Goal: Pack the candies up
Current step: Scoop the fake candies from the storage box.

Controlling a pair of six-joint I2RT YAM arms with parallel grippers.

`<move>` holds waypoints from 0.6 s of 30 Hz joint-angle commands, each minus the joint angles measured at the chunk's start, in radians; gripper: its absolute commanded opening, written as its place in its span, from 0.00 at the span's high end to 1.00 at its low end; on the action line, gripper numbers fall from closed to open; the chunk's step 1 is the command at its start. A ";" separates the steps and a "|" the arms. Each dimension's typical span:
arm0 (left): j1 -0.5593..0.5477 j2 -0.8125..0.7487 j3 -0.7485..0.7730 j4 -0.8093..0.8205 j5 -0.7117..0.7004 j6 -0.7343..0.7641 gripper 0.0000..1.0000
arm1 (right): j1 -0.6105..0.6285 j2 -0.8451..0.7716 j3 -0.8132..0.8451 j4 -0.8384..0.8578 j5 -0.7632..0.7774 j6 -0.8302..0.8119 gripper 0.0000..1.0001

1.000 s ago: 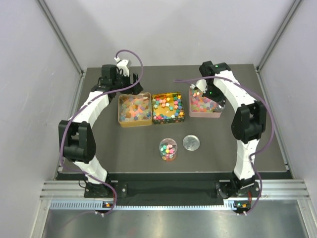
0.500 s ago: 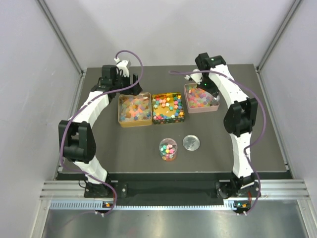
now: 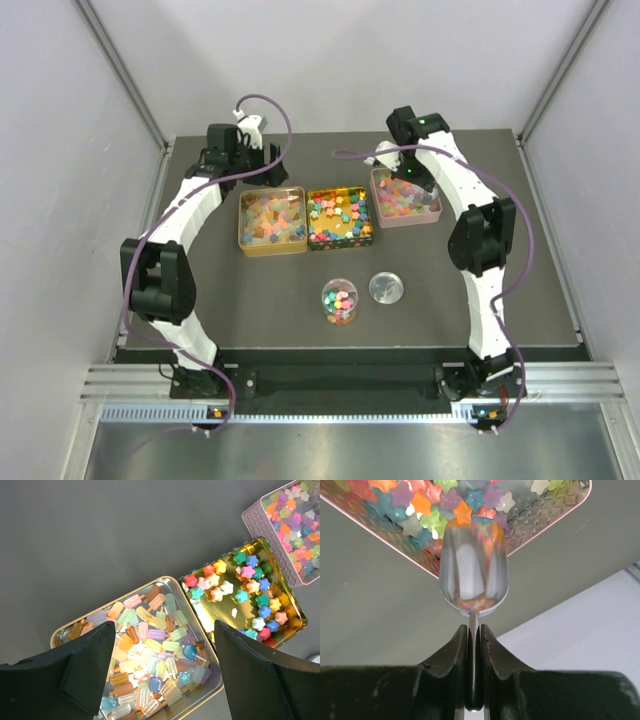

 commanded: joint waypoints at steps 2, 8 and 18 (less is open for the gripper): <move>0.004 0.026 0.057 -0.018 -0.018 0.037 0.16 | -0.032 -0.084 -0.043 0.066 0.062 -0.190 1.00; 0.038 0.067 0.060 -0.018 -0.075 0.037 0.17 | -0.090 -0.063 -0.065 0.234 0.081 -0.331 1.00; 0.044 0.126 0.135 0.002 -0.004 -0.033 0.17 | -0.032 -0.009 -0.101 0.367 0.104 -0.417 1.00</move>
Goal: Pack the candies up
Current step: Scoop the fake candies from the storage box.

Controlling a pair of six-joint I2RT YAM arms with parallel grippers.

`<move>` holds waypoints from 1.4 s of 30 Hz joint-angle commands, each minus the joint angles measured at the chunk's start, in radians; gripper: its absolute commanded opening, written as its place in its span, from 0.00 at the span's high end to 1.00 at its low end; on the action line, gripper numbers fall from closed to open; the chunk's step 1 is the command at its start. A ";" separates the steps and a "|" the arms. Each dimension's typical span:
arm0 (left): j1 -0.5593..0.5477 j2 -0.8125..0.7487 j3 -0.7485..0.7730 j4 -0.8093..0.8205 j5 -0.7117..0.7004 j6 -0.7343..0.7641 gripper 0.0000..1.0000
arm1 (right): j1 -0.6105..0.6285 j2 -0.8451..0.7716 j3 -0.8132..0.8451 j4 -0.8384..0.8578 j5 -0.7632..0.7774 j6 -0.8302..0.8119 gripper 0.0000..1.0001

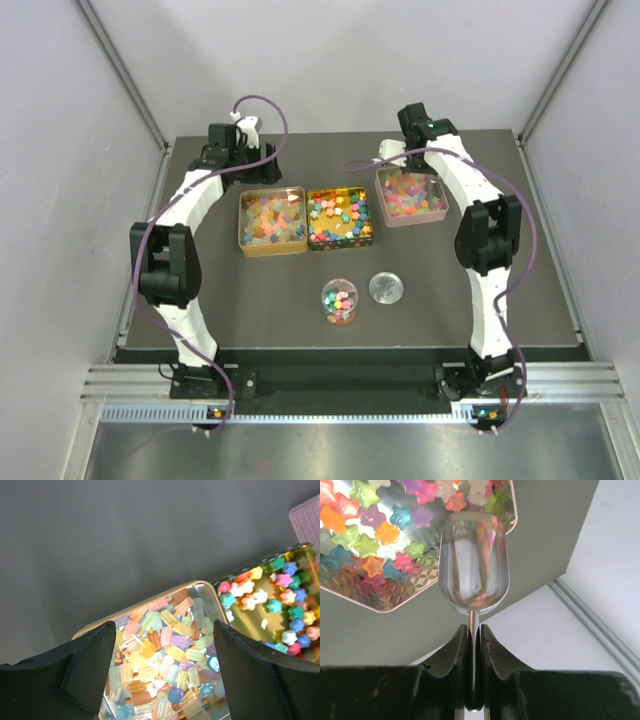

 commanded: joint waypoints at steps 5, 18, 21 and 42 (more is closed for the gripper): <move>0.018 -0.037 0.012 0.048 0.061 -0.077 0.17 | 0.087 -0.019 -0.110 0.137 0.025 -0.121 1.00; 0.018 -0.126 -0.048 0.054 -0.019 -0.002 0.17 | 0.173 -0.174 -0.452 0.344 -0.029 -0.281 1.00; 0.018 -0.128 -0.054 0.070 -0.016 -0.020 0.16 | 0.200 -0.184 -0.449 0.343 -0.040 -0.277 1.00; 0.020 -0.134 -0.046 0.073 0.005 -0.046 0.16 | 0.095 -0.190 -0.222 0.133 0.000 0.076 1.00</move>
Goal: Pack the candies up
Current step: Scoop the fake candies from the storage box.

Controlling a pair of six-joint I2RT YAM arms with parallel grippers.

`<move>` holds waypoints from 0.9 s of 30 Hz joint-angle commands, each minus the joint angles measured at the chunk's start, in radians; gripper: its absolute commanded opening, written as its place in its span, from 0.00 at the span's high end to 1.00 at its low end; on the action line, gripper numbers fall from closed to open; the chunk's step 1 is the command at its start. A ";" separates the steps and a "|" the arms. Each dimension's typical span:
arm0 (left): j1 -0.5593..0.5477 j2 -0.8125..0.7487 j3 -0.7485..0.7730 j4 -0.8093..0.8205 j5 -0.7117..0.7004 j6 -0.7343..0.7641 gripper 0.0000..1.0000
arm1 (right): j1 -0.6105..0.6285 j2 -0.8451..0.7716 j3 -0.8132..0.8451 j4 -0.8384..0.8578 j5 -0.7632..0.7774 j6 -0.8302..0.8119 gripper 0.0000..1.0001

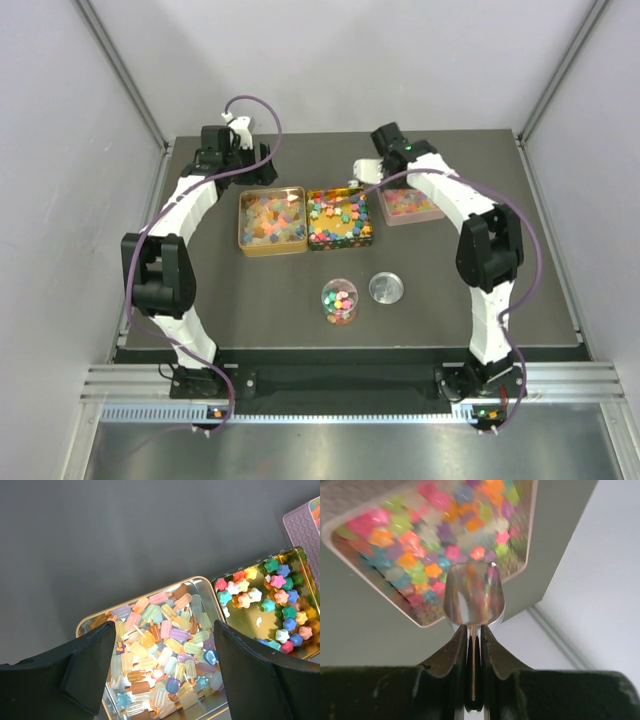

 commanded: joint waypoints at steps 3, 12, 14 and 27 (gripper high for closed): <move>0.006 -0.039 0.028 0.047 0.022 -0.019 0.16 | -0.139 -0.053 0.079 -0.078 -0.058 0.221 1.00; 0.003 0.002 0.078 0.009 0.028 -0.003 0.16 | -0.316 -0.115 0.007 -0.075 -0.455 0.413 1.00; 0.001 0.013 0.091 -0.002 0.028 0.009 0.16 | -0.316 -0.149 -0.029 -0.032 -0.478 0.416 1.00; -0.037 0.008 0.089 -0.017 -0.012 0.060 0.16 | -0.306 -0.195 -0.207 0.022 -0.524 0.439 1.00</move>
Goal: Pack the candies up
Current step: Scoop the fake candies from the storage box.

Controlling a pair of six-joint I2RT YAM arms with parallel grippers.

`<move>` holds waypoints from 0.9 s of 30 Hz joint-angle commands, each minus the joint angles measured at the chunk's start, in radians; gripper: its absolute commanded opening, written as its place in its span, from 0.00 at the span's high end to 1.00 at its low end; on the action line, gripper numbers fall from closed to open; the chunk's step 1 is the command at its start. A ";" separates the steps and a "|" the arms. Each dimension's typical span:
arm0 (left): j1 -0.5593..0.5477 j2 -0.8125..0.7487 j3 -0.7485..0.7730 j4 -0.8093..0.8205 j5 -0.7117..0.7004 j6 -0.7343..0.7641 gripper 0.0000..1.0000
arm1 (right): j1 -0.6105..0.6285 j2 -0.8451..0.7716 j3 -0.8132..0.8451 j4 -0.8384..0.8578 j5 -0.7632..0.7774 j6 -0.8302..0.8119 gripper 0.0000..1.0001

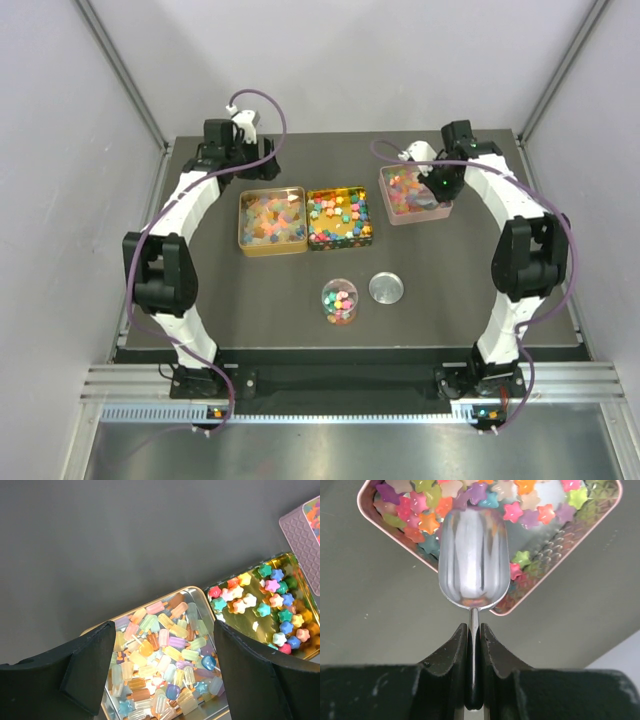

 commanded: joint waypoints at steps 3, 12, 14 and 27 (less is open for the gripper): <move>-0.018 -0.007 0.025 0.002 -0.013 0.031 0.16 | 0.011 -0.006 -0.033 0.052 -0.014 0.035 1.00; -0.031 -0.003 0.021 0.003 -0.010 0.028 0.16 | 0.023 0.065 -0.023 0.090 0.020 0.099 1.00; -0.033 -0.001 0.021 0.007 -0.010 0.026 0.16 | 0.023 0.083 -0.010 0.090 0.029 0.116 1.00; -0.044 0.014 0.014 0.019 -0.005 0.014 0.16 | 0.049 0.194 0.053 0.106 0.047 0.177 1.00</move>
